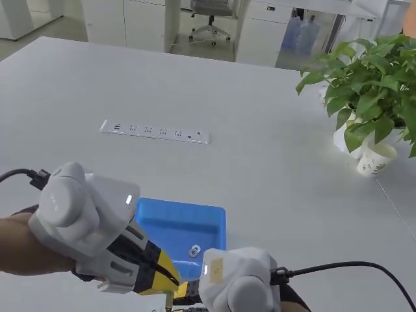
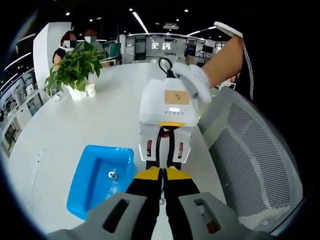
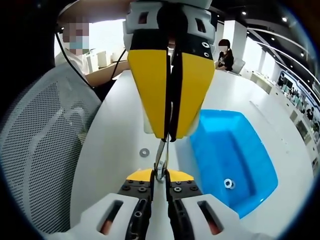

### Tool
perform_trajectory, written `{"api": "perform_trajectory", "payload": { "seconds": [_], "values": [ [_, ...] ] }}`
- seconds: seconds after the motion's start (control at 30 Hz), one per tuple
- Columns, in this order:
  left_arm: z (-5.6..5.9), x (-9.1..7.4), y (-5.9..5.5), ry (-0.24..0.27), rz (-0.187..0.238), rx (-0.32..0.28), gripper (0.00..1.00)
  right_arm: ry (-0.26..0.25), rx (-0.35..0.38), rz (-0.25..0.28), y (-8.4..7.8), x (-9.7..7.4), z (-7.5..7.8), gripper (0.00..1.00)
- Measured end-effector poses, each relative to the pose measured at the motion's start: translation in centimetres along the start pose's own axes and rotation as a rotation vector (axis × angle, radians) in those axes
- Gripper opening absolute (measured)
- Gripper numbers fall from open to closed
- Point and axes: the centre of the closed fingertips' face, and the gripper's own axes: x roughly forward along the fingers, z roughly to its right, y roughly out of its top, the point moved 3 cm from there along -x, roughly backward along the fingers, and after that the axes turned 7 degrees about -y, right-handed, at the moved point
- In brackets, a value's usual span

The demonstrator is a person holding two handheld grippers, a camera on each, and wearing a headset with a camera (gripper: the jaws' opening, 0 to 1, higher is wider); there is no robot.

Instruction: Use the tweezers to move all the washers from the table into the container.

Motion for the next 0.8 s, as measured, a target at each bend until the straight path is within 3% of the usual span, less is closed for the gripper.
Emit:
{"api": "perform_trajectory", "payload": {
  "seconds": [0.8],
  "values": [
    [0.12,-0.11,-0.07,0.003,-0.019,-0.002,0.04,0.001,0.009,-0.004,0.02,0.03,-0.03,0.09]
  ]
}}
